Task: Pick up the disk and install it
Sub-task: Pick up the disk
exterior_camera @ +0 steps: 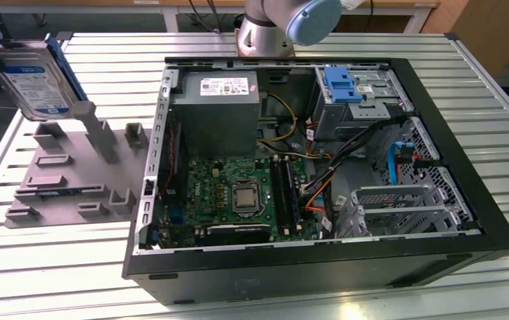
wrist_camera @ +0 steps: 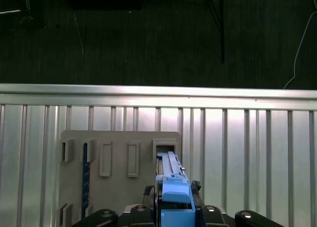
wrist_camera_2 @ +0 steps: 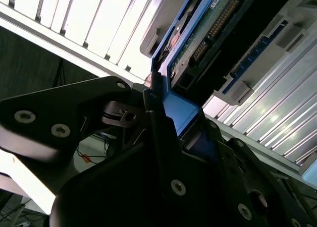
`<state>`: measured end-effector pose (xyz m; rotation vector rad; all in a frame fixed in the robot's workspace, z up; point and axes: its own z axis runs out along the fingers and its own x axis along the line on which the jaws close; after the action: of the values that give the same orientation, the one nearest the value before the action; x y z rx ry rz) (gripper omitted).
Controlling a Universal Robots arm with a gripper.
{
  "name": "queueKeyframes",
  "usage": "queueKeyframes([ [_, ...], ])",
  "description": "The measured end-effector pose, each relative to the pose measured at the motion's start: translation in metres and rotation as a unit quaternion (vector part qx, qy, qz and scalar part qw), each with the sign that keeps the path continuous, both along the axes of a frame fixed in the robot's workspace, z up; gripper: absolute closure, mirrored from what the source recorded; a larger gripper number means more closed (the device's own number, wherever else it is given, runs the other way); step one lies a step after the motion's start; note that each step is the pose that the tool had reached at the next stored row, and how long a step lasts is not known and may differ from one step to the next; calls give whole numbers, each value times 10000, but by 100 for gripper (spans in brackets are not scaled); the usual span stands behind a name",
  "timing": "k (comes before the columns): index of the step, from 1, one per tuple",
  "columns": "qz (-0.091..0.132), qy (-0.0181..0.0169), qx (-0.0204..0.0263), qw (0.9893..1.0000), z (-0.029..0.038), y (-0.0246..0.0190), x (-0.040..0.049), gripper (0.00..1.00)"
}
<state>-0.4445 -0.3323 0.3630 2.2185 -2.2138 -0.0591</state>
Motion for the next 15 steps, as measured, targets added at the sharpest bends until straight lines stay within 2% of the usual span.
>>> queueKeyframes([
  [15,0,0,0,10000,314,0,0,64],
])
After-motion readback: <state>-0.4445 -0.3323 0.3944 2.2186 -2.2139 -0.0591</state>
